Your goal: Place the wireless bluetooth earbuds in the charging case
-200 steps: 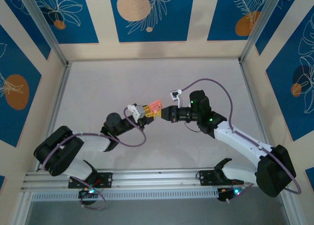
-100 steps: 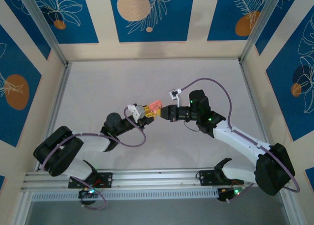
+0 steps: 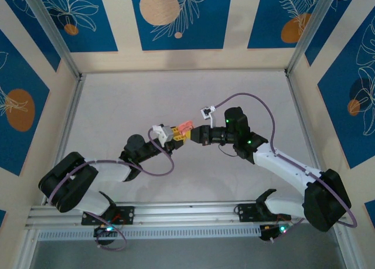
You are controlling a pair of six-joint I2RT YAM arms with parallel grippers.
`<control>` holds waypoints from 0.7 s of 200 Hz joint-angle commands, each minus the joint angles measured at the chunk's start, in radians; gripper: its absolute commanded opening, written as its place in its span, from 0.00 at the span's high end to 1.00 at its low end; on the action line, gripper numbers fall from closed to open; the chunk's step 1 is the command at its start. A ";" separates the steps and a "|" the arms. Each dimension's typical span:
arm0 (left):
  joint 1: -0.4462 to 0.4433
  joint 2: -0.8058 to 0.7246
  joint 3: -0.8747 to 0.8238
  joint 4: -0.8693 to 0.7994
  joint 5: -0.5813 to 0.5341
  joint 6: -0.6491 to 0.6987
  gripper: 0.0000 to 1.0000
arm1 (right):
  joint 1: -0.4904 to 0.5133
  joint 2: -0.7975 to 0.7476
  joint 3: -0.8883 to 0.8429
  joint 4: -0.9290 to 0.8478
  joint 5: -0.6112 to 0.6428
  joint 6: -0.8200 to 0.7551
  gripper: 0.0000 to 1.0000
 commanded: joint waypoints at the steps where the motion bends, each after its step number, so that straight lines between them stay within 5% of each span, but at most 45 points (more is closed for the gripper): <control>1: -0.011 -0.028 -0.008 0.029 0.022 0.017 0.79 | 0.007 0.008 0.026 0.014 -0.001 0.004 0.91; 140: -0.011 -0.045 -0.009 -0.016 0.023 0.038 0.79 | 0.008 -0.028 0.047 -0.048 0.035 -0.022 0.81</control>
